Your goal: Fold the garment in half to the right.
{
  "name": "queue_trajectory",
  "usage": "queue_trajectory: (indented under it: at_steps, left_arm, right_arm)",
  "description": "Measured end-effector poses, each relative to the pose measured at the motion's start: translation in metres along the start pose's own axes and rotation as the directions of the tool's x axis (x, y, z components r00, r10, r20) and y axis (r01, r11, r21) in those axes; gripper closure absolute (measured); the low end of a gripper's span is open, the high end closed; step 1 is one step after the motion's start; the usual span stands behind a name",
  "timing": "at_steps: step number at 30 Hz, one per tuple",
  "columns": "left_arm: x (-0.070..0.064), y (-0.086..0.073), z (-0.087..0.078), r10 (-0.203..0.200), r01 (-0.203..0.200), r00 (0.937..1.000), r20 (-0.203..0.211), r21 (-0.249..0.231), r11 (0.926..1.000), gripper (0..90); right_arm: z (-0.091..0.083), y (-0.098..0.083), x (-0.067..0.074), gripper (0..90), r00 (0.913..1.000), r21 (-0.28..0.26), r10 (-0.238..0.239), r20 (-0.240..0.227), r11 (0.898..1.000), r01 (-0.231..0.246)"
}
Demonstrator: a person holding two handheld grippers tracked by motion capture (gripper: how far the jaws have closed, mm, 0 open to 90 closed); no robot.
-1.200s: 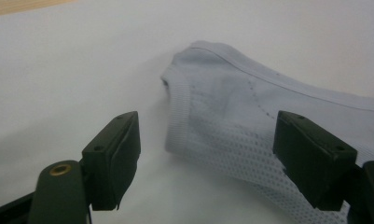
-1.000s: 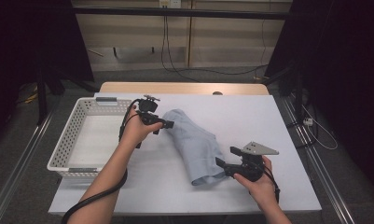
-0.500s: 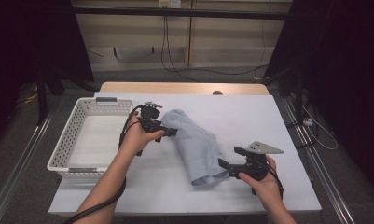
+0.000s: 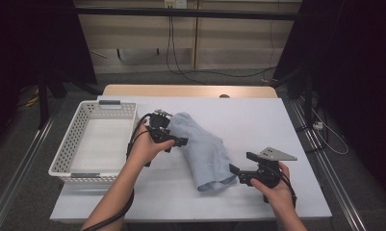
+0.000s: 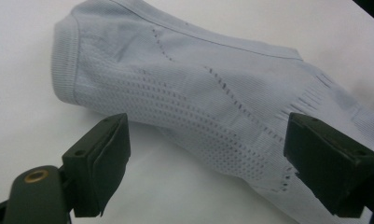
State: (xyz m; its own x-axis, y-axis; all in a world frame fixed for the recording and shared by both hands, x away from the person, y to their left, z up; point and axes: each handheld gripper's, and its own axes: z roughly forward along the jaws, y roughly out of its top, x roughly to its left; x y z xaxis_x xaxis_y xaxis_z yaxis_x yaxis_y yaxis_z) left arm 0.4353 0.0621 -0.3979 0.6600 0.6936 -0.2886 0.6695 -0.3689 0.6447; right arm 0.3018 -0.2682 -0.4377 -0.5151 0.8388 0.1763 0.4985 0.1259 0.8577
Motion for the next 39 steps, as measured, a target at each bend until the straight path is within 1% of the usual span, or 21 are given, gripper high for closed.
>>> queue_trajectory:
  at_steps: [1, 3, 5, 7, 8, 9, 10, 11, 12, 13, 15, 16, 17, 21, 24, 30, 31, 33, 39]
  left_arm:
    - [-0.002, -0.001, 0.001, -0.007, 0.007, 1.0, 0.0, -0.002, 1.0, 14.1]
    - [-0.006, -0.004, 0.002, -0.006, 0.006, 1.0, 0.007, 0.004, 1.0, 13.7]
    - [-0.01, -0.007, 0.004, -0.009, 0.009, 1.0, 0.004, 0.0, 1.0, 13.7]
    - [-0.014, -0.01, 0.007, -0.01, 0.01, 0.9998, 0.017, -0.005, 0.9999, 13.7]
    - [-0.018, -0.012, 0.009, -0.018, 0.019, 0.9996, 0.02, -0.011, 0.9998, 13.7]
    - [-0.019, -0.012, 0.01, -0.008, 0.008, 0.9997, 0.023, -0.001, 1.0, 13.4]
    - [-0.022, -0.014, 0.011, 0.001, -0.001, 0.9998, 0.021, -0.001, 1.0, 13.3]
    - [-0.024, -0.015, 0.013, 0.008, -0.008, 0.9999, 0.013, -0.003, 1.0, 13.3]
    - [-0.025, -0.016, 0.014, 0.012, -0.012, 0.9999, 0.011, 0.003, 0.9999, 13.2]
    - [-0.026, -0.017, 0.015, 0.011, -0.011, 0.9999, 0.005, -0.002, 0.9999, 13.0]
    - [-0.027, -0.018, 0.016, 0.007, -0.007, 1.0, 0.001, -0.001, 1.0, 12.5]
    - [-0.027, -0.019, 0.017, 0.005, -0.005, 1.0, -0.009, -0.006, 1.0, 12.5]
    - [-0.027, -0.02, 0.017, 0.011, -0.011, 0.9999, -0.012, -0.002, 0.9999, 12.4]
    - [-0.027, -0.026, 0.021, 0.012, -0.011, 0.9994, -0.033, 0.005, 0.9999, 12.4]
    - [-0.026, -0.03, 0.024, 0.002, -0.002, 0.9991, -0.043, 0.012, 0.9999, 12.4]
    - [-0.026, -0.036, 0.026, 0.012, -0.012, 0.9977, -0.067, 0.013, 0.9998, 12.4]
    - [-0.026, -0.037, 0.026, 0.003, -0.002, 0.9977, -0.068, 0.007, 1.0, 12.4]
    - [-0.026, -0.039, 0.027, 0.012, -0.012, 0.9972, -0.074, 0.007, 0.9999, 12.6]
    - [-0.024, -0.045, 0.027, -0.003, 0.003, 0.9962, -0.087, 0.006, 1.0, 12.7]
  right_arm:
    - [0.0, 0.0, 0.0, 12.4, 1.0, 0.001, 0.0, 0.002, 1.0, 0.0]
    - [0.0, 0.0, 0.0, 12.3, 1.0, 0.0, 0.001, 0.002, 1.0, -0.001]
    - [0.0, 0.0, 0.0, 12.1, 1.0, 0.0, -0.001, 0.002, 1.0, 0.001]
    - [0.001, 0.0, 0.0, 11.7, 1.0, 0.0, 0.0, 0.001, 1.0, 0.0]
    - [0.001, 0.0, 0.0, 11.5, 1.0, 0.001, -0.002, 0.002, 1.0, 0.002]
    - [0.001, 0.0, 0.0, 11.4, 1.0, 0.003, -0.003, 0.001, 1.0, 0.003]
    - [0.001, 0.0, 0.0, 11.4, 1.0, 0.003, -0.003, 0.0, 1.0, 0.003]
    - [0.001, 0.0, 0.001, 11.4, 1.0, 0.003, -0.003, 0.001, 1.0, 0.003]
    - [0.001, 0.0, 0.001, 11.4, 1.0, 0.004, -0.004, 0.001, 1.0, 0.004]
    - [0.002, 0.0, 0.001, 11.4, 1.0, 0.004, -0.004, 0.001, 1.0, 0.004]
    - [0.002, 0.0, 0.001, 11.4, 1.0, 0.005, -0.005, 0.0, 1.0, 0.005]
    - [0.002, 0.0, 0.001, 11.4, 1.0, 0.005, -0.005, 0.0, 1.0, 0.005]
    - [0.002, 0.0, 0.001, 11.4, 1.0, 0.005, -0.005, 0.0, 1.0, 0.005]
    - [0.002, -0.001, 0.001, 11.4, 1.0, 0.004, -0.003, 0.003, 1.0, 0.003]
    - [0.001, -0.001, 0.0, 11.4, 1.0, 0.003, -0.003, 0.003, 1.0, 0.003]
    - [0.001, -0.001, 0.001, 11.4, 1.0, 0.005, -0.005, 0.001, 1.0, 0.005]
    - [0.001, -0.001, 0.001, 11.3, 1.0, 0.005, -0.004, 0.002, 1.0, 0.004]
    - [0.001, -0.001, 0.001, 11.3, 1.0, 0.003, -0.004, 0.001, 1.0, 0.004]
    - [0.001, -0.002, 0.001, 11.3, 1.0, 0.005, -0.004, -0.003, 1.0, 0.004]
